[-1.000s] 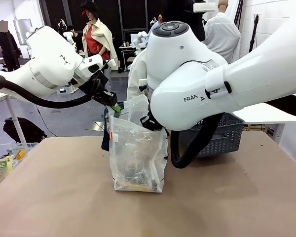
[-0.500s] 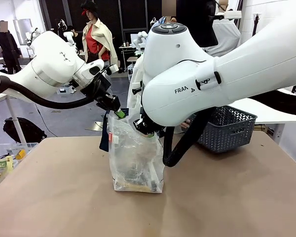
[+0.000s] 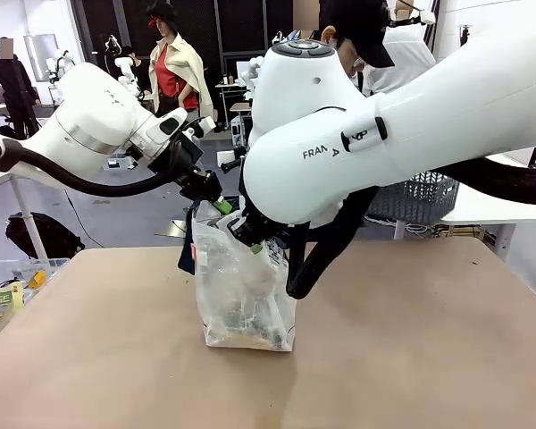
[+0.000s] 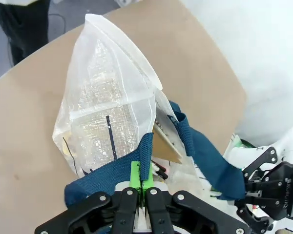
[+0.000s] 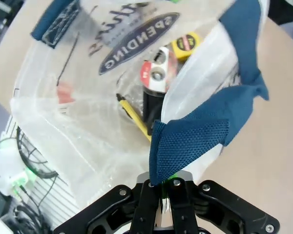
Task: Transfer purchased items from the store into the shopping bag.
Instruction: Move the Reusable shopping bag to the right side of the table.
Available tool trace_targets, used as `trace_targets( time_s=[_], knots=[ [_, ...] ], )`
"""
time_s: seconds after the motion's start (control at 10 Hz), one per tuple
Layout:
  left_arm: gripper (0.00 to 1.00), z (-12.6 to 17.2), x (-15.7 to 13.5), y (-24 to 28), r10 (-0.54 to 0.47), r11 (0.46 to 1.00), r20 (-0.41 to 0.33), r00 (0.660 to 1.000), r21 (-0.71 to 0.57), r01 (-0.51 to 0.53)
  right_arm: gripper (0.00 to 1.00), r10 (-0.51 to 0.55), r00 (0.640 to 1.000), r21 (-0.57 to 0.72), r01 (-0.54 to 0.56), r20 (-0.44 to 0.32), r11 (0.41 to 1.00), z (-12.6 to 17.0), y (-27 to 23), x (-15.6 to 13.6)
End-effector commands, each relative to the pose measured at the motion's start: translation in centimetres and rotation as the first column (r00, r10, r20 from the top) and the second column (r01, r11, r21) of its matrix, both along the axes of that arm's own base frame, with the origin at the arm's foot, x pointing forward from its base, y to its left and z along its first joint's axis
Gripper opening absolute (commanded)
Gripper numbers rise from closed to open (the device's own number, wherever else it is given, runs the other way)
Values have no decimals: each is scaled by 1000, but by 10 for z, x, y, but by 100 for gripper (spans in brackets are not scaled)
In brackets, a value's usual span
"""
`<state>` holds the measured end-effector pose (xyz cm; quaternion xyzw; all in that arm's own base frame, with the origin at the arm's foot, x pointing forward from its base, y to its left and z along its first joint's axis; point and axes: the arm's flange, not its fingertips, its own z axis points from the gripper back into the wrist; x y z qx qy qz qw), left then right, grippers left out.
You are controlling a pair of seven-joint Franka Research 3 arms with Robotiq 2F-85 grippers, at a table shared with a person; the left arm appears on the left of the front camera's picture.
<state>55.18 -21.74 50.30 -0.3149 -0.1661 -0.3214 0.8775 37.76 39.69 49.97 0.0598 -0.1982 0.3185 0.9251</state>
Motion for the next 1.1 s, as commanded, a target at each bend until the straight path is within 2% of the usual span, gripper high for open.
trace_targets(
  time_s=[0.0, 0.5, 0.7, 1.0],
  knots=[
    [0, -2, 3, 7, -33, 996, -44, 998, -90, 29, 0, 70, 997, 33, -70, -22, 997, 2, 3, 9],
    [0, -10, 2, 6, 21, 976, -161, 987, -211, -55, 0, 200, 979, 50, -198, -27, 979, 4, 26, 19],
    [0, -13, 1, 4, 23, 971, -230, 973, -227, -77, 0, 213, 977, 70, -211, -24, 975, 6, 33, 22],
    [0, -14, -1, 5, 1, 961, -267, 964, -266, -75, 0, 227, 974, 65, -225, -19, 972, 6, 43, 24]
  ],
)
